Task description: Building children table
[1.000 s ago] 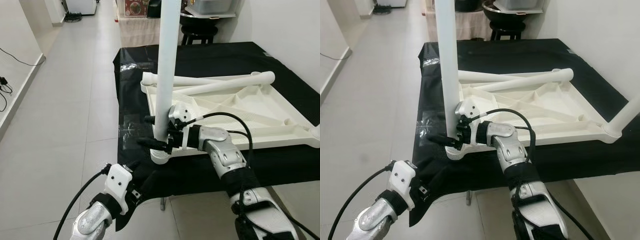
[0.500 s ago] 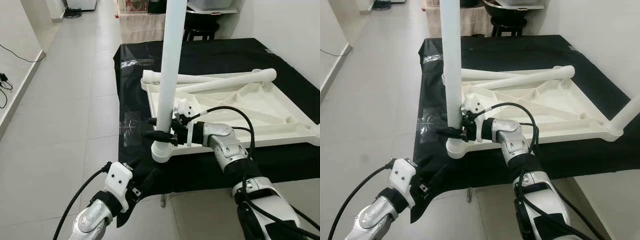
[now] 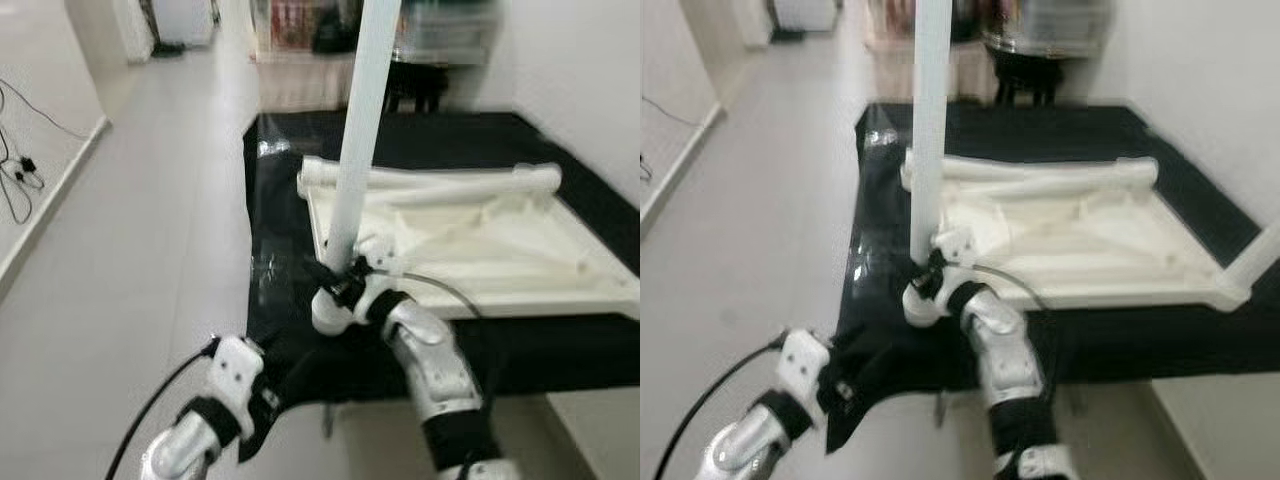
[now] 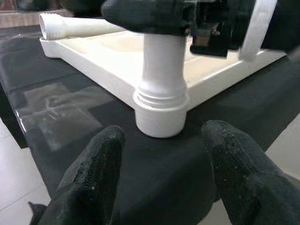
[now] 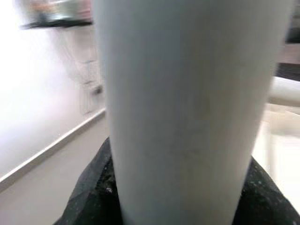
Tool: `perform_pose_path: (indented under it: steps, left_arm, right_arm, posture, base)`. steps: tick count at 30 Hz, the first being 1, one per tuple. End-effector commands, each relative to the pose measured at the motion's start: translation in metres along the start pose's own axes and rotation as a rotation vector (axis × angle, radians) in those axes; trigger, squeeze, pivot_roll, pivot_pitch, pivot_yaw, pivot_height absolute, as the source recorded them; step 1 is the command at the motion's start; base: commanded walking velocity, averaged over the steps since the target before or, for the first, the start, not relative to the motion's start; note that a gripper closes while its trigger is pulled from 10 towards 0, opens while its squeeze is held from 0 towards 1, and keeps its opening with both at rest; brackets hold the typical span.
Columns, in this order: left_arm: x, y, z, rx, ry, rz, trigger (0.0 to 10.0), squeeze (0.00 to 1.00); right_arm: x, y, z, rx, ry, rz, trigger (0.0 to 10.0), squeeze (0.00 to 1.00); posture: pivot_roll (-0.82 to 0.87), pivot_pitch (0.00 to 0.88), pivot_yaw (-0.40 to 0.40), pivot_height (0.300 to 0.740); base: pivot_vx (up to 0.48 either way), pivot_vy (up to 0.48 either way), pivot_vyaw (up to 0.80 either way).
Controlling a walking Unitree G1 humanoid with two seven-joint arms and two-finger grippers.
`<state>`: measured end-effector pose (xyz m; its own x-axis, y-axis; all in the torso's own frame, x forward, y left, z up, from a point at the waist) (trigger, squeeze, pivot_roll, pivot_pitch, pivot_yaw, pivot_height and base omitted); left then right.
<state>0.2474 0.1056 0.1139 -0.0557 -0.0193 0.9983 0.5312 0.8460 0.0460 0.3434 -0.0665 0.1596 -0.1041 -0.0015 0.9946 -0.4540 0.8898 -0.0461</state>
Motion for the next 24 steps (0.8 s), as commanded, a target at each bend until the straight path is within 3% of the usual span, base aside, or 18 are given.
perform_pose_path:
  steps: [1, 6, 7, 9, 10, 11, 12, 15, 16, 17, 18, 19, 20, 22, 23, 24]
  left_arm:
    - [-0.002, 0.001, 0.0, -0.006, 0.005, -0.007, 10.0, 0.0]
    - [-0.002, 0.001, -0.001, -0.008, 0.005, -0.008, 10.0, 0.0]
    - [-0.002, 0.002, -0.001, 0.005, 0.003, -0.011, 10.0, 0.0]
    - [-0.002, 0.002, -0.001, 0.005, 0.003, -0.011, 10.0, 0.0]
    - [-0.002, 0.003, -0.001, 0.011, 0.002, -0.012, 10.0, 0.0]
    - [-0.002, 0.003, -0.001, 0.011, 0.002, -0.012, 10.0, 0.0]
    - [-0.002, 0.003, -0.002, 0.013, 0.001, -0.013, 10.0, 0.0]
    - [-0.002, 0.003, -0.002, 0.013, 0.001, -0.013, 10.0, 0.0]
    - [-0.002, 0.003, -0.003, 0.01, 0.001, -0.013, 10.0, 0.0]
    - [-0.002, 0.003, -0.003, 0.01, 0.001, -0.013, 10.0, 0.0]
    - [-0.002, 0.002, -0.004, 0.009, 0.0, -0.012, 10.0, 0.0]
    - [-0.002, 0.002, -0.004, 0.009, 0.0, -0.012, 10.0, 0.0]
    - [-0.002, 0.002, -0.004, 0.01, -0.001, -0.012, 10.0, 0.0]
    - [-0.002, 0.002, -0.004, 0.01, -0.001, -0.012, 10.0, 0.0]
    - [-0.002, 0.002, -0.004, 0.011, -0.001, -0.012, 10.0, 0.0]
    - [-0.002, 0.002, -0.004, 0.011, -0.001, -0.012, 10.0, 0.0]
  right_arm:
    - [-0.028, -0.005, 0.004, -0.072, 0.123, -0.001, 0.0, 0.0]
    - [-0.026, -0.005, 0.0, -0.064, 0.117, -0.002, 0.0, 0.0]
    - [-0.025, -0.006, -0.006, -0.056, 0.116, -0.01, 10.0, 0.0]
    - [-0.025, -0.006, -0.006, -0.056, 0.116, -0.01, 10.0, 0.0]
    - [-0.021, -0.005, -0.008, -0.031, 0.108, -0.014, 10.0, 0.31]
    - [-0.021, -0.005, -0.008, -0.031, 0.108, -0.014, 10.0, 0.31]
    - [-0.015, -0.004, -0.011, 0.015, 0.09, -0.036, 10.0, 1.0]
    - [-0.015, -0.004, -0.011, 0.015, 0.09, -0.036, 10.0, 1.0]
    - [0.011, -0.005, -0.02, 0.241, 0.002, -0.081, 10.0, 1.0]
    - [0.011, -0.005, -0.02, 0.241, 0.002, -0.081, 10.0, 1.0]
    - [0.023, -0.005, -0.021, 0.359, -0.028, -0.079, 10.0, 1.0]
    - [0.023, -0.005, -0.021, 0.359, -0.028, -0.079, 10.0, 1.0]
    - [0.032, -0.005, -0.019, 0.502, -0.04, -0.037, 10.0, 0.0]
    - [0.032, -0.005, -0.019, 0.502, -0.04, -0.037, 10.0, 0.0]
    - [0.035, -0.004, -0.017, 0.624, -0.029, 0.017, 10.0, 0.0]
    - [0.035, -0.004, -0.017, 0.624, -0.029, 0.017, 10.0, 0.0]
  posture:
    - [-0.02, 0.102, -0.04, 0.74]
    - [-0.02, 0.103, -0.04, 0.74]
    - [-0.01, 0.103, -0.042, 0.74]
    - [-0.01, 0.103, -0.042, 0.74]
    - [-0.01, 0.101, -0.044, 0.74]
    - [-0.01, 0.101, -0.044, 0.74]
    - [-0.01, 0.101, -0.044, 0.74]
    - [-0.01, 0.101, -0.044, 0.74]
    - [-0.01, 0.097, -0.049, 0.74]
    - [-0.01, 0.097, -0.049, 0.74]
    - [-0.01, 0.096, -0.049, 0.74]
    - [-0.01, 0.096, -0.049, 0.74]
    - [-0.01, 0.096, -0.051, 0.74]
    - [-0.01, 0.096, -0.051, 0.74]
    - [-0.01, 0.096, -0.052, 0.74]
    - [-0.01, 0.096, -0.052, 0.74]
  base:
    - [0.0, 0.0, 0.0]
    - [0.0, 0.0, 0.0]
    - [0.0, 0.0, 0.0]
    - [0.0, 0.0, 0.0]
    - [0.0, 0.0, 0.0]
    - [0.0, 0.0, 0.0]
    - [0.0, 0.0, 0.0]
    - [0.0, 0.0, 0.0]
    - [0.0, 0.0, 0.0]
    - [0.0, 0.0, 0.0]
    - [0.0, 0.0, 0.0]
    - [0.0, 0.0, 0.0]
    - [0.0, 0.0, 0.0]
    - [0.0, 0.0, 0.0]
    - [0.0, 0.0, 0.0]
    - [0.0, 0.0, 0.0]
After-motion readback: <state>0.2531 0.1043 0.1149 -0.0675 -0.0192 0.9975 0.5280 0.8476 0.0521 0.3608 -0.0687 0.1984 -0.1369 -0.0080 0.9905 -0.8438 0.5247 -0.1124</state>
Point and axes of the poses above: a point about 5 cm out from each wrist's last joint towards the gripper, its own z axis pointing back from the gripper into the wrist, its own x axis along the axis of the wrist's last joint, y = z × x, the point moved 2 cm from there along -z, pointing out of the wrist towards the gripper, and after that the axes turned 1 degree about z, right-handed, at the moved point
